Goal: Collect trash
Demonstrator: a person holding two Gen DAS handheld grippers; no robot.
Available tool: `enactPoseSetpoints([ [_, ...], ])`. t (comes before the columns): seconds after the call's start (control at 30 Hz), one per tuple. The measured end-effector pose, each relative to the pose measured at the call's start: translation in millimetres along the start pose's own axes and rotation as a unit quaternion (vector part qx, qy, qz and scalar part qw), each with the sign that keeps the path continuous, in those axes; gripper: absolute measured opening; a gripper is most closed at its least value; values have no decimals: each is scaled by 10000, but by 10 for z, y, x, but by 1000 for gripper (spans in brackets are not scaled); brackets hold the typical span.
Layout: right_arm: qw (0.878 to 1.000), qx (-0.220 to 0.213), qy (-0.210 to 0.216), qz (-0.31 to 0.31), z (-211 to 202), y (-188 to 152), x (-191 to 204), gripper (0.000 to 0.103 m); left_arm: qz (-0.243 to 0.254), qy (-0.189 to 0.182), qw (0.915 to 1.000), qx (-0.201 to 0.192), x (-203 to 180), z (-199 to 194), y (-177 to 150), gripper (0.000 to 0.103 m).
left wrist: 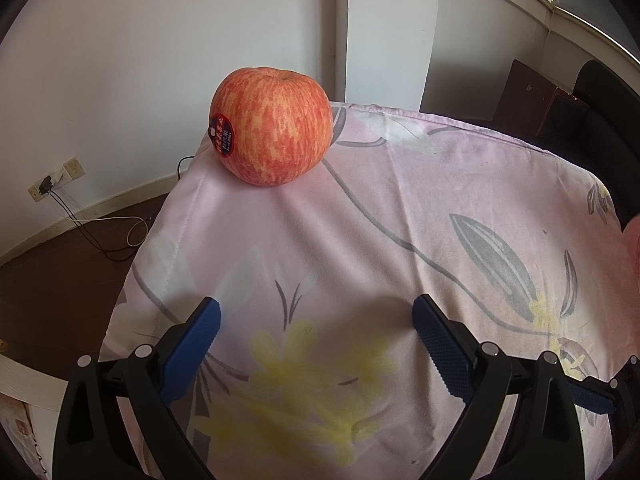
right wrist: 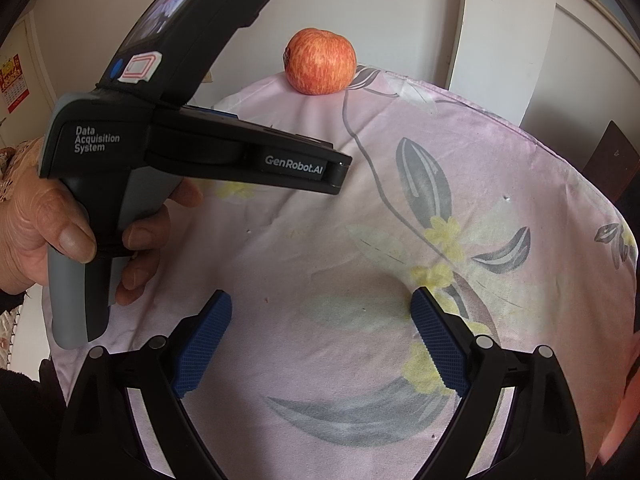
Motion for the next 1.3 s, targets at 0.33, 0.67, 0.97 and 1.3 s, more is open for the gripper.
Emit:
enactPoseSetpoints([
  [0.33, 10000, 0, -1, 1, 1, 0, 1, 92, -73, 64, 9999, 25, -76, -24, -41, 95],
  [0.67, 10000, 0, -2, 0, 1, 8, -10, 92, -70, 37, 10000, 33, -55, -13, -45, 95],
  [0.97, 10000, -1, -2, 1, 6, 13, -16, 92, -61, 41, 10000, 37, -50, -7, -26, 96],
  [1.3, 10000, -1, -2, 1, 2, 13, -17, 92, -63, 41, 10000, 37, -45, -10, -27, 96],
])
Point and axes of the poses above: each gripper's, at about its wrist camera, not at the fingertips, and z roughly the way its jaws point, x to its left, y to its top, the point moved 2 cm from there along z, roughly the way its jaws point, and after that the axes turned 15 degrees about y, right-handed, at the moved point
